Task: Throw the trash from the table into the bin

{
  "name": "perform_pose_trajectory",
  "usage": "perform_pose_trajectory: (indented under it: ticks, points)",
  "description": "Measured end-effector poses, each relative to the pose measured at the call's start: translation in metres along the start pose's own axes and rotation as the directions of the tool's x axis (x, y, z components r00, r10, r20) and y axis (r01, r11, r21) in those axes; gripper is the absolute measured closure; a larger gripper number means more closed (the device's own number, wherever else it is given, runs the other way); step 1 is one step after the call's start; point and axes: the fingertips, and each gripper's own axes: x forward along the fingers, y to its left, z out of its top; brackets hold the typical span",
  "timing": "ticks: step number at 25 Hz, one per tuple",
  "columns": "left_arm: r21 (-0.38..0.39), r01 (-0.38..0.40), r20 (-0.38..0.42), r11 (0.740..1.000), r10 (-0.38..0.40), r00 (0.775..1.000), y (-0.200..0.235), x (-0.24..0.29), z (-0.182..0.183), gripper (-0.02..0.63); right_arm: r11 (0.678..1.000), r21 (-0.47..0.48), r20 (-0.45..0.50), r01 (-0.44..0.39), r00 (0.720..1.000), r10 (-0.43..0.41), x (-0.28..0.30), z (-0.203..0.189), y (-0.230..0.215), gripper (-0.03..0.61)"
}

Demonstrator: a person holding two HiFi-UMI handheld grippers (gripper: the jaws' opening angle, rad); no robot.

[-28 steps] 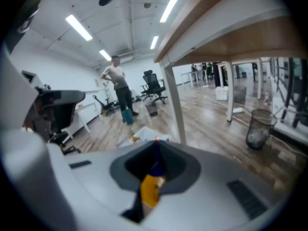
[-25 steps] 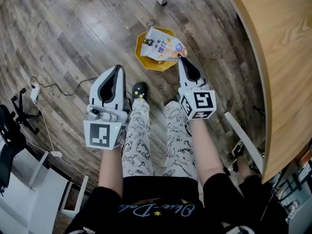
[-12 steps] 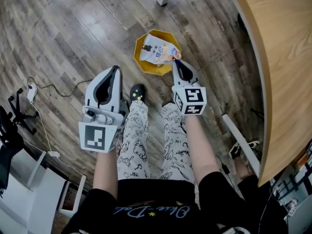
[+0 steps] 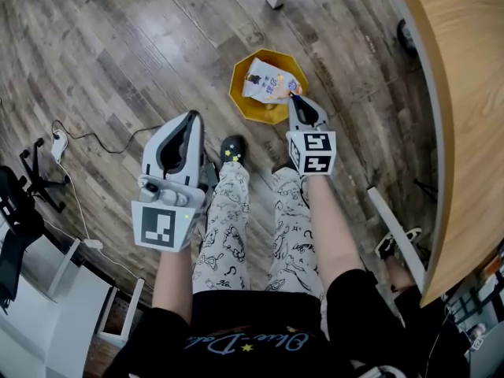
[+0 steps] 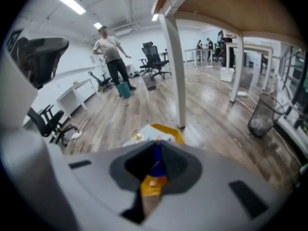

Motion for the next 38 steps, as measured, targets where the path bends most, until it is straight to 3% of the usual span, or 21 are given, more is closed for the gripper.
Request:
perform_pose_trajectory:
  ticks: [7,16,18,21,23,25,31,38]
  points:
    - [-0.010,-0.012,-0.005,1.000,0.012,1.000,0.006,-0.005,0.001,0.603,1.000,-0.029,-0.084,-0.004,0.996,0.001,0.011,-0.017,0.005,0.558]
    - [-0.008,-0.011,-0.010,1.000,0.011,1.000,0.003,-0.009,0.002,0.603,1.000,-0.029,-0.068,-0.007,0.998,0.005,0.010,-0.013,0.011,0.556]
    - [-0.004,-0.009,0.002,1.000,0.009,1.000,0.002,-0.011,0.006,0.603,0.999,-0.023,-0.064,-0.032,0.997,0.030,0.011,-0.011,0.016,0.512]
    - [0.005,0.005,0.043,1.000,-0.005,0.999,-0.002,-0.009,0.015,0.603,0.999,-0.017,-0.067,-0.045,0.997,0.044,0.010,-0.009,0.018,0.506]
    - [-0.001,-0.003,0.020,1.000,0.003,1.000,-0.003,-0.010,0.011,0.603,0.998,-0.023,-0.082,-0.062,0.995,0.060,0.010,-0.011,0.021,0.503]
    - [-0.008,-0.012,0.003,1.000,0.012,1.000,-0.004,-0.012,0.008,0.603,0.996,-0.024,-0.102,-0.082,0.992,0.079,0.010,-0.015,0.024,0.437]
    - [-0.024,-0.009,0.057,1.000,0.010,0.998,-0.005,-0.013,0.017,0.603,0.997,-0.014,-0.109,-0.080,0.991,0.078,0.006,-0.019,0.024,0.432]
    - [-0.035,-0.013,0.055,0.999,0.015,0.998,-0.009,-0.019,0.014,0.603,0.997,-0.040,-0.110,-0.059,0.992,0.054,-0.002,-0.020,0.019,0.390]
